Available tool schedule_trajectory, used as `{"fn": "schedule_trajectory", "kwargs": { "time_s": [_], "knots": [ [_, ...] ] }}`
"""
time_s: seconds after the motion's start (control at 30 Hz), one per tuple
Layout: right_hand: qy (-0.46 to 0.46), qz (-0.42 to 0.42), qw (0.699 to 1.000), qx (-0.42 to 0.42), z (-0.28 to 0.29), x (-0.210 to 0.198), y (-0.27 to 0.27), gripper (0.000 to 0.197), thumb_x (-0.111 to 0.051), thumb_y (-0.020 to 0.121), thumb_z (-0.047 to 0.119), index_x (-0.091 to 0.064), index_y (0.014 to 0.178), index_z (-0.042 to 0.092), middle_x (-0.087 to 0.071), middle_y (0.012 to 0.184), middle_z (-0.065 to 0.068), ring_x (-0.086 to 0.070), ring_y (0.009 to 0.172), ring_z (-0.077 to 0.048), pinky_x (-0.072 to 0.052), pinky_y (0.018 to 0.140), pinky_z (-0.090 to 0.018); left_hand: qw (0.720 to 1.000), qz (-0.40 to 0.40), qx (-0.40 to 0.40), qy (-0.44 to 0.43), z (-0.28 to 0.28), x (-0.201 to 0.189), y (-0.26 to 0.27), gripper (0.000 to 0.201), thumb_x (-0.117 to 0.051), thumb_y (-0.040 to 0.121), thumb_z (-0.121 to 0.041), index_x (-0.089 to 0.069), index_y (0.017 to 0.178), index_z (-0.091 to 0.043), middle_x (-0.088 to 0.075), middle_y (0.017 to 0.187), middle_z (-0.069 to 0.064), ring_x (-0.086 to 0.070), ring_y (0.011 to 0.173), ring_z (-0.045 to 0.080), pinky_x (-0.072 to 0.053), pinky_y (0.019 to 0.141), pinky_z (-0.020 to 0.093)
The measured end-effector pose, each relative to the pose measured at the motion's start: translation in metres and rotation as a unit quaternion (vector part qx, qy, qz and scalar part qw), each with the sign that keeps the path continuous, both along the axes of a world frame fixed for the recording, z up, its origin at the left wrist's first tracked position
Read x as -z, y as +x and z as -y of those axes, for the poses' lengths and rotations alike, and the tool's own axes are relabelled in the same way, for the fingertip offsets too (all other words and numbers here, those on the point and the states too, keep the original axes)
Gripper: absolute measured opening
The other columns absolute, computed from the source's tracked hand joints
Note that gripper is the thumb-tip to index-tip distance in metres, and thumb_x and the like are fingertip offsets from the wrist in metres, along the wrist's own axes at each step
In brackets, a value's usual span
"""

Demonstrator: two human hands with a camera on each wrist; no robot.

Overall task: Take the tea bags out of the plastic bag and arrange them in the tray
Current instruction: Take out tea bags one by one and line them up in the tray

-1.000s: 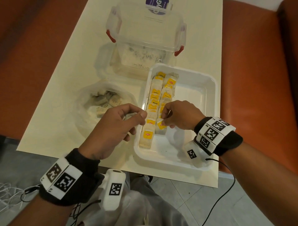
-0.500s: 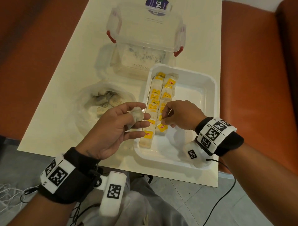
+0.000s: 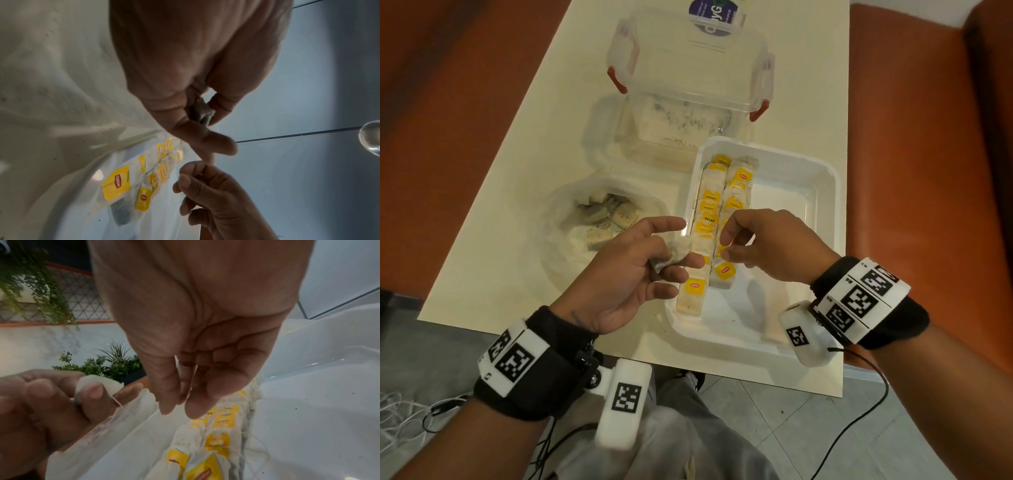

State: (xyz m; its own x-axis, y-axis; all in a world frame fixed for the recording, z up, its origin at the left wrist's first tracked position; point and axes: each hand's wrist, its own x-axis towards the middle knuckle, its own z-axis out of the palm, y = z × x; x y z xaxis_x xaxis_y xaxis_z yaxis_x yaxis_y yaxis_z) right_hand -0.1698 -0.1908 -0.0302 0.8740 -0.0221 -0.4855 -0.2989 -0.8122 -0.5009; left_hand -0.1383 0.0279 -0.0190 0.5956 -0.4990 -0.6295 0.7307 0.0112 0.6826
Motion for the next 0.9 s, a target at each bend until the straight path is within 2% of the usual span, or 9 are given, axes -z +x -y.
{"fn": "schedule_trajectory", "kwargs": {
  "time_s": [0.17,0.3,0.37,0.47,0.53,0.6,0.73,0.83,0.9],
  "knots": [
    [-0.082,-0.04,0.994,-0.06,-0.002,0.006,-0.006,0.023,-0.072,0.084,0.048,-0.064,0.103,0.037,-0.065,0.099,0.016,-0.063,0.094,-0.013,-0.053,0.082,-0.035,1.0,0.001,-0.01,0.012,-0.003,0.001,0.002,0.039,-0.042,0.094,0.002,-0.057,0.125,-0.015,-0.074,0.093,0.02,-0.057,0.053,0.011,-0.046,0.042,0.021],
    [0.087,0.047,0.995,-0.002,-0.008,-0.011,-0.012,0.022,-0.075,0.086,0.039,-0.068,0.106,0.036,-0.067,0.099,0.013,-0.062,0.083,-0.005,-0.051,0.078,-0.031,0.999,-0.024,0.025,-0.005,-0.003,0.001,-0.001,0.04,-0.04,0.094,-0.001,-0.057,0.126,-0.018,-0.073,0.088,0.021,-0.047,0.045,0.01,-0.039,0.038,0.019],
    [0.178,0.09,0.98,-0.019,-0.015,-0.029,-0.018,0.029,-0.075,0.087,0.033,-0.067,0.115,0.034,-0.067,0.109,0.01,-0.064,0.091,-0.008,-0.051,0.076,-0.025,0.996,-0.063,0.05,-0.035,-0.001,0.002,-0.002,0.041,-0.039,0.093,-0.005,-0.059,0.126,-0.019,-0.07,0.077,0.017,-0.039,0.039,0.008,-0.032,0.035,0.017],
    [0.227,0.109,0.966,-0.054,-0.023,-0.048,-0.021,0.025,-0.074,0.088,0.025,-0.068,0.112,0.033,-0.067,0.11,0.014,-0.061,0.092,0.004,-0.048,0.073,-0.012,0.98,-0.137,0.088,-0.113,0.002,0.003,-0.001,0.046,-0.037,0.09,-0.009,-0.062,0.127,-0.02,-0.064,0.068,0.011,-0.036,0.033,0.005,-0.029,0.031,0.013],
    [0.223,0.114,0.967,-0.037,-0.023,-0.048,-0.02,0.016,-0.075,0.088,0.025,-0.071,0.098,0.036,-0.069,0.095,0.018,-0.06,0.078,0.003,-0.047,0.069,-0.014,0.972,-0.158,0.107,-0.141,0.007,0.003,0.001,0.041,-0.038,0.09,-0.012,-0.072,0.109,-0.021,-0.065,0.066,0.01,-0.036,0.031,0.003,-0.028,0.03,0.012],
    [0.216,0.117,0.969,-0.012,-0.021,-0.045,-0.019,0.006,-0.075,0.087,0.026,-0.075,0.094,0.027,-0.07,0.082,0.017,-0.059,0.07,-0.002,-0.05,0.069,-0.025,0.974,-0.154,0.118,-0.119,0.01,0.001,0.001,0.039,-0.037,0.092,-0.018,-0.076,0.087,-0.022,-0.068,0.068,0.012,-0.036,0.031,0.003,-0.026,0.03,0.011],
    [0.205,0.131,0.97,0.02,-0.012,-0.05,-0.022,0.011,-0.075,0.088,0.026,-0.076,0.096,0.019,-0.07,0.074,0.009,-0.06,0.065,-0.003,-0.049,0.067,-0.023,0.995,-0.006,0.098,0.002,0.013,-0.001,-0.002,0.034,-0.036,0.098,-0.018,-0.065,0.116,-0.021,-0.073,0.099,0.021,-0.053,0.046,0.014,-0.039,0.04,0.021],
    [0.175,0.147,0.973,0.032,-0.004,-0.057,-0.026,0.01,-0.076,0.086,0.027,-0.077,0.095,0.023,-0.07,0.072,0.01,-0.06,0.065,-0.003,-0.05,0.065,-0.025,0.976,0.175,0.084,0.096,0.007,-0.003,-0.002,0.039,-0.046,0.095,-0.003,-0.066,0.116,-0.03,-0.071,0.111,0.002,-0.072,0.083,0.017,-0.055,0.061,0.028],
    [0.17,0.135,0.975,0.035,-0.001,-0.058,-0.027,0.01,-0.077,0.085,0.028,-0.077,0.093,0.023,-0.071,0.072,0.008,-0.059,0.064,-0.003,-0.052,0.067,-0.029,0.951,0.269,0.131,0.074,0.002,-0.001,-0.003,0.051,-0.054,0.09,0.006,-0.064,0.124,-0.032,-0.068,0.121,-0.008,-0.067,0.109,0.011,-0.057,0.084,0.033]
  ]
}}
